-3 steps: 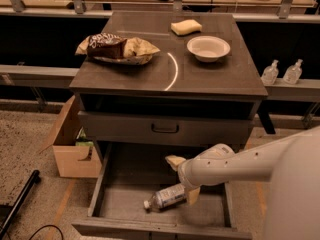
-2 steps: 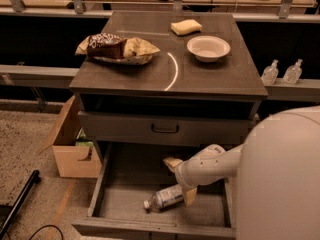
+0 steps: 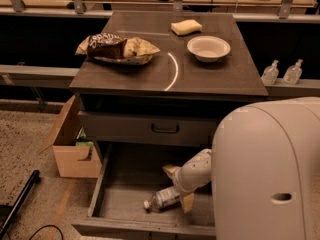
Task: Pick blue plastic bottle from middle drawer and place on counter
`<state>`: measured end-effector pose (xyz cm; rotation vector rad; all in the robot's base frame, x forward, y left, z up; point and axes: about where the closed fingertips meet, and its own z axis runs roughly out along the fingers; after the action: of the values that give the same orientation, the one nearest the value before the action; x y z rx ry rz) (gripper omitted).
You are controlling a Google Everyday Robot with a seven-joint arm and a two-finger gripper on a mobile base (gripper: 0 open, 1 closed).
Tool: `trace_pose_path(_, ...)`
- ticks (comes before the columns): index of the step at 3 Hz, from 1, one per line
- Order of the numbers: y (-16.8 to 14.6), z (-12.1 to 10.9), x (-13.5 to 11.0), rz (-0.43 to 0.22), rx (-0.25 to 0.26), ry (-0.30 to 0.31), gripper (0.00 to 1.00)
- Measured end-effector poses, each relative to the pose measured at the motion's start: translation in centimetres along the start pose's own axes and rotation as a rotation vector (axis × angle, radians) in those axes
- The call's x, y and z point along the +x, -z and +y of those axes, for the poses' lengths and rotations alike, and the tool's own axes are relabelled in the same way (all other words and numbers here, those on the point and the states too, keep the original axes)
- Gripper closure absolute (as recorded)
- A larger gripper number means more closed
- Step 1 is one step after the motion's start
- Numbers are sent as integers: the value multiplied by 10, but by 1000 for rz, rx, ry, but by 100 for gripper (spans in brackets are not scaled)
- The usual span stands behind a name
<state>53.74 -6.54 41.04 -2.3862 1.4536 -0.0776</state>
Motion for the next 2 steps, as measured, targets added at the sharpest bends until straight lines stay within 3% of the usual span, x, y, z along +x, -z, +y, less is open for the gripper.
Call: trace_pose_path(2,-27,13,-14,-45,-58,14,41)
